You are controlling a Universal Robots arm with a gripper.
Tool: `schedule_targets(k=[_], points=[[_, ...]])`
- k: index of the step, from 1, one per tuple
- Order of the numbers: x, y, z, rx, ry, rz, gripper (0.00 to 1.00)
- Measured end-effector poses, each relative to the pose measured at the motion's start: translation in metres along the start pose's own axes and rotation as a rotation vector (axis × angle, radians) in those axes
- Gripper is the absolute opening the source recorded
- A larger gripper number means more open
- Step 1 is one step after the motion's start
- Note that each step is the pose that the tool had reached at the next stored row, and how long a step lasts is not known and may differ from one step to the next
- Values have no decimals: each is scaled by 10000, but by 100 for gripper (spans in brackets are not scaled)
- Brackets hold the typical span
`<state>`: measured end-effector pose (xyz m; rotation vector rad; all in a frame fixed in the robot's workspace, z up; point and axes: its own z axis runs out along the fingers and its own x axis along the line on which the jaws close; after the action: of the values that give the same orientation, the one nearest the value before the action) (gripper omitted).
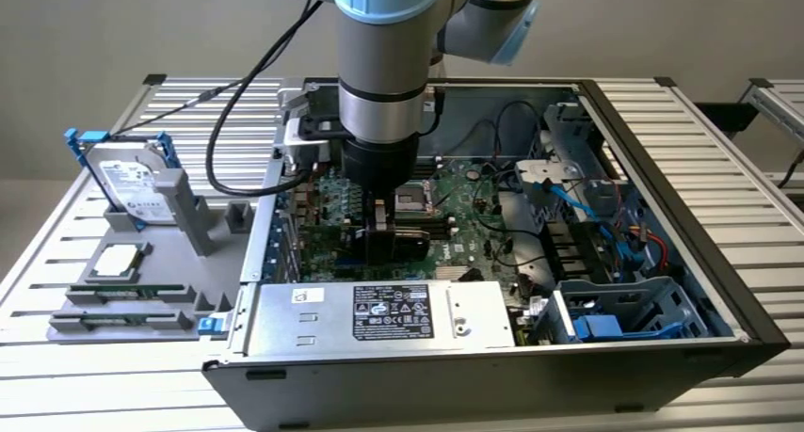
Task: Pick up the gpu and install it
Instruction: 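Insert the gpu into the slot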
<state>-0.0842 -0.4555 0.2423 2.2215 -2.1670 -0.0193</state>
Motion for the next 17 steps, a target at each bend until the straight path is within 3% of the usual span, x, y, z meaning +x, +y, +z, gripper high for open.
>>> schedule_targets(k=[3, 17], points=[[1, 2, -51, 1, -2, 0, 70], [9, 19, -516, 2, -3, 1, 70]])
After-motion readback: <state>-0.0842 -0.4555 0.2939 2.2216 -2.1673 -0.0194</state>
